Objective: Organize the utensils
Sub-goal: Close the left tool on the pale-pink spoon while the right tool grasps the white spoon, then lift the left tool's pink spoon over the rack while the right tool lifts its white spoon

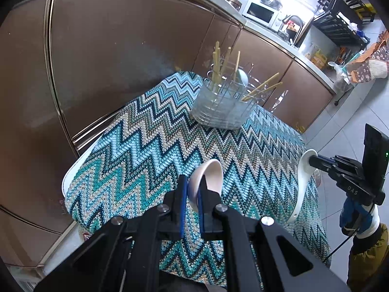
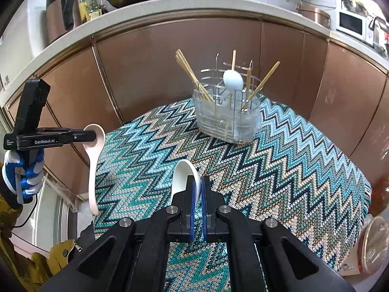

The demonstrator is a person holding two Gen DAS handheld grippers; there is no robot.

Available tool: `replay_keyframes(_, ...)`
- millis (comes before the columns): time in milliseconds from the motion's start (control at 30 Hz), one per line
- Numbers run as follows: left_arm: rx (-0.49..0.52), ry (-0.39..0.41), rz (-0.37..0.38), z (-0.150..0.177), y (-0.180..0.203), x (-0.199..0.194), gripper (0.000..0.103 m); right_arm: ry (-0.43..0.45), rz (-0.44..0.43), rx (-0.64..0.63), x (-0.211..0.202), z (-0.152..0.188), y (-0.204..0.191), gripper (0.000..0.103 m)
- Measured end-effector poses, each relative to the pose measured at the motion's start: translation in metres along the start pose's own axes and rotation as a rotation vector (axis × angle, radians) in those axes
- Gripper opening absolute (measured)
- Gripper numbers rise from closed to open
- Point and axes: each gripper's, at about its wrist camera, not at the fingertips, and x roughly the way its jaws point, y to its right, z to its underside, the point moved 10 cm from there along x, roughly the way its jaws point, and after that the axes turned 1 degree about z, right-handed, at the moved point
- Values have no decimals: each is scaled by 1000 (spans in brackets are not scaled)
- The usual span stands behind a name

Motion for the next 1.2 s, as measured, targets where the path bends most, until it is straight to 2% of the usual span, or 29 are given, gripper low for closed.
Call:
replay_keyframes(233, 7, 49, -1, -11, 9, -24, 7, 63, 19, 2, -23, -12, -6, 5)
replay_keyframes(433, 8, 104, -12, -34, 18, -41, 7, 116, 32, -1, -37, -28, -12, 5)
replay_keyframes(700, 47, 232, -43, -98, 47, -59, 7, 248, 83, 26, -57, -80, -3, 5)
replay_keyframes(967, 122, 423, -136, -186, 86, -53, 7, 422, 197, 45, -63, -157, 28, 5)
replay_keyframes(1200, 180, 552, -298, -238, 102, -5, 7, 498, 307, 42, -30, -208, 67, 5)
